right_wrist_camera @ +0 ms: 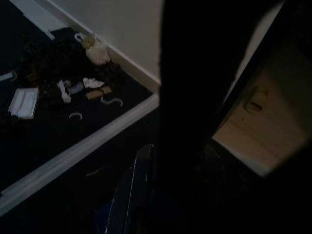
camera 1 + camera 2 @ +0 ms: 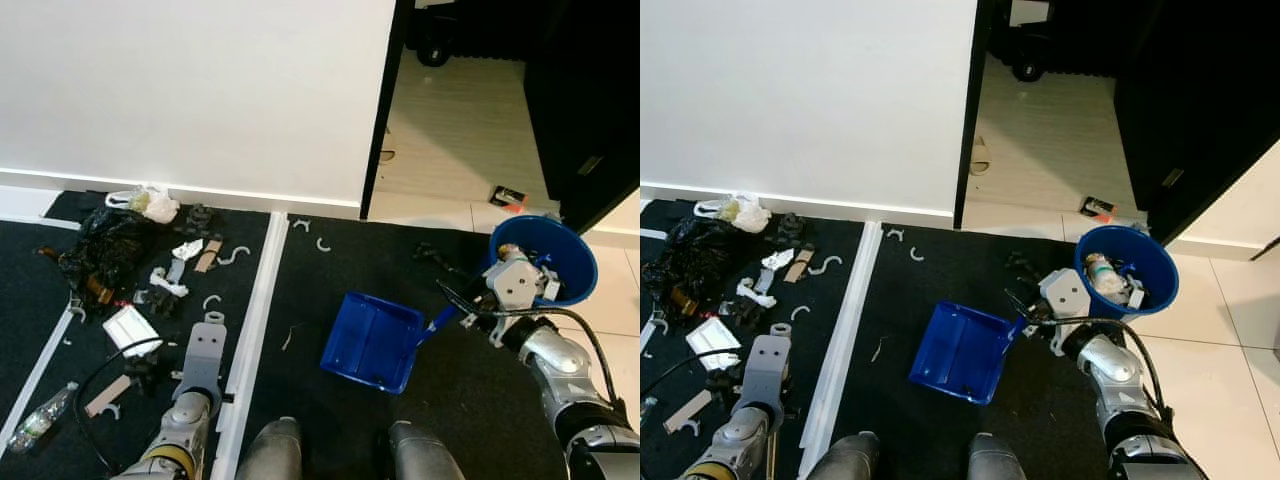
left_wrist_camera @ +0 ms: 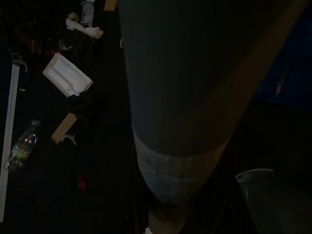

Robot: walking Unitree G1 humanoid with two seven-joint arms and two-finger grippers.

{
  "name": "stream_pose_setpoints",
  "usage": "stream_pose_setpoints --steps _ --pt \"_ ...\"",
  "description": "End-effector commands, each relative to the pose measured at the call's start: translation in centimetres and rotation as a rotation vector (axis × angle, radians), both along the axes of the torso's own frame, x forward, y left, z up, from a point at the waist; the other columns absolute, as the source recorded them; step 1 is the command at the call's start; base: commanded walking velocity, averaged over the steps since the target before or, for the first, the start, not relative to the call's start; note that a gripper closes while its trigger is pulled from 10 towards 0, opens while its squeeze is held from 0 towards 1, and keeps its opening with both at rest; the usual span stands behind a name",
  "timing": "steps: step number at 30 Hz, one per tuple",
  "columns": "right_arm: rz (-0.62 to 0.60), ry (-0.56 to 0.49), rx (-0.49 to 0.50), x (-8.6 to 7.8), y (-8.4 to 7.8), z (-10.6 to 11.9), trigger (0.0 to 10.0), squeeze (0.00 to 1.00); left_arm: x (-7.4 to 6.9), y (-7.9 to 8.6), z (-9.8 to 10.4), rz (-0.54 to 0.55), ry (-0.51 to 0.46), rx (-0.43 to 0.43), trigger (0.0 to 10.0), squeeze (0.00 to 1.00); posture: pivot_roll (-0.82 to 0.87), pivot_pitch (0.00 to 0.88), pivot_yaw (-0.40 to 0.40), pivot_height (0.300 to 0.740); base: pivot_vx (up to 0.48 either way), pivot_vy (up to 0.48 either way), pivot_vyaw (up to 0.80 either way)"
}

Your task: Sweep floor

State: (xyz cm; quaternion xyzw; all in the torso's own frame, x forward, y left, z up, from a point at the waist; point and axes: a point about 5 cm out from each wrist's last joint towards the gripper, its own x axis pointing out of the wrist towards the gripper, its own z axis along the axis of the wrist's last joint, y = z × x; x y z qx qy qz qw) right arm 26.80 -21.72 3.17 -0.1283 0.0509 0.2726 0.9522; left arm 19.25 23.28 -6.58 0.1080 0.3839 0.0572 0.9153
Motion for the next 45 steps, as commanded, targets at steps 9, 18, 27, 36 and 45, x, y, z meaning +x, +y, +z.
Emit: stream_pose_setpoints --steps 9,18,27,36,45 --pt "-0.024 -0.007 -0.046 -0.6 -0.8 -0.4 10.0 0.0 -0.7 0.9 -0.1 0.016 0.017 0.012 10.0 0.0 0.11 0.083 -0.032 0.74 0.0 0.0 0.0" --pt "-0.088 -0.027 -0.057 -0.5 -1.2 -0.3 10.0 0.54 -0.5 0.9 0.0 0.012 0.013 0.011 10.0 0.0 0.11 0.078 -0.033 0.74 0.0 0.0 0.0" --pt "-0.145 -0.055 -0.08 -0.2 -1.8 0.1 10.0 1.0 -0.3 0.8 0.0 0.011 0.007 0.009 10.0 0.0 0.1 0.076 -0.031 0.74 0.0 0.0 0.0" --pt "-0.185 -0.084 -0.065 0.7 -2.4 1.1 10.0 0.87 -0.1 0.8 0.1 0.015 0.0 0.009 10.0 0.0 0.11 0.072 -0.034 0.74 0.0 0.0 0.0" --pt "-0.195 -0.282 0.066 2.1 -4.9 7.4 10.0 0.0 -0.3 0.8 0.1 0.016 0.004 0.01 10.0 0.0 0.09 0.068 -0.023 0.74 0.0 0.0 0.0"
